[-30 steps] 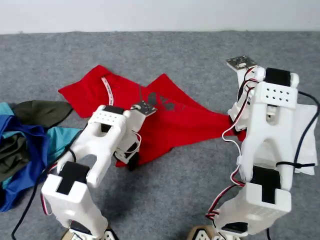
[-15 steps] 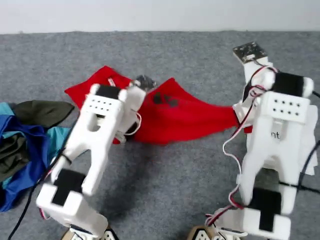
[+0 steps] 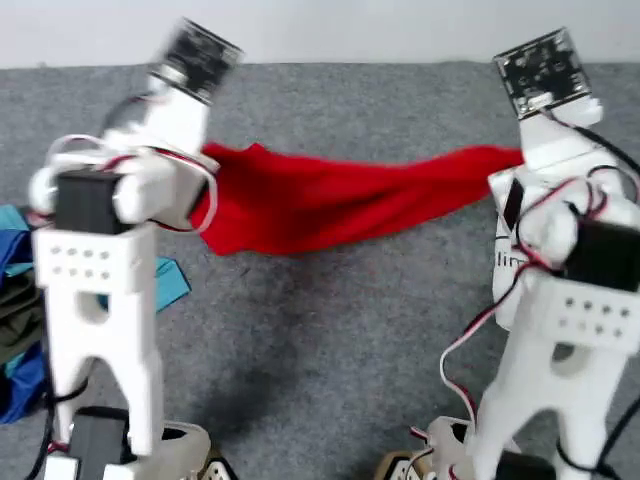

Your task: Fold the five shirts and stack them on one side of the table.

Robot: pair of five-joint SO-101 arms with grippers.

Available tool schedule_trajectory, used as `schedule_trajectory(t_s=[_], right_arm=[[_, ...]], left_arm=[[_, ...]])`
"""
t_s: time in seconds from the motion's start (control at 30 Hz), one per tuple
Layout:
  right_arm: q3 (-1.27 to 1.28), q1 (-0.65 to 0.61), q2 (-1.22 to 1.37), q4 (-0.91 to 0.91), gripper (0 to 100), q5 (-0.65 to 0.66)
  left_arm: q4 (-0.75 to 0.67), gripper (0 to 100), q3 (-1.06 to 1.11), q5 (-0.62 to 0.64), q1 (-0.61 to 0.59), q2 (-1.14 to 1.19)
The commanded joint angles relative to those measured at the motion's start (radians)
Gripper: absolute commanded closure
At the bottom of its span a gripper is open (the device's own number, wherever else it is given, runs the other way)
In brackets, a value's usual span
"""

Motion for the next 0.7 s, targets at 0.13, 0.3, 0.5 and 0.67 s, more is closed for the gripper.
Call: schedule_trajectory(t_s=[0.13, 0.3, 0.5, 0.67], right_arm=[[-0.044, 0.012, -0.145, -0.249, 98.9, -0.002], [-0.044, 0.012, -0.168, -0.367, 98.9, 0.000], [-0.057, 0.010, -0.176, -0.383, 98.9, 0.000], [-0.112, 0.012, -0.231, -0.306, 98.9, 0.008]], left_arm=[[-0.003, 98, -0.371, -0.038, -0.052, -0.043], [-0.003, 98, -0.570, -0.133, -0.057, -0.041], [-0.003, 98, -0.700, -0.227, -0.058, -0.048], [-0.005, 98, -0.849, -0.279, -0.058, -0.049]])
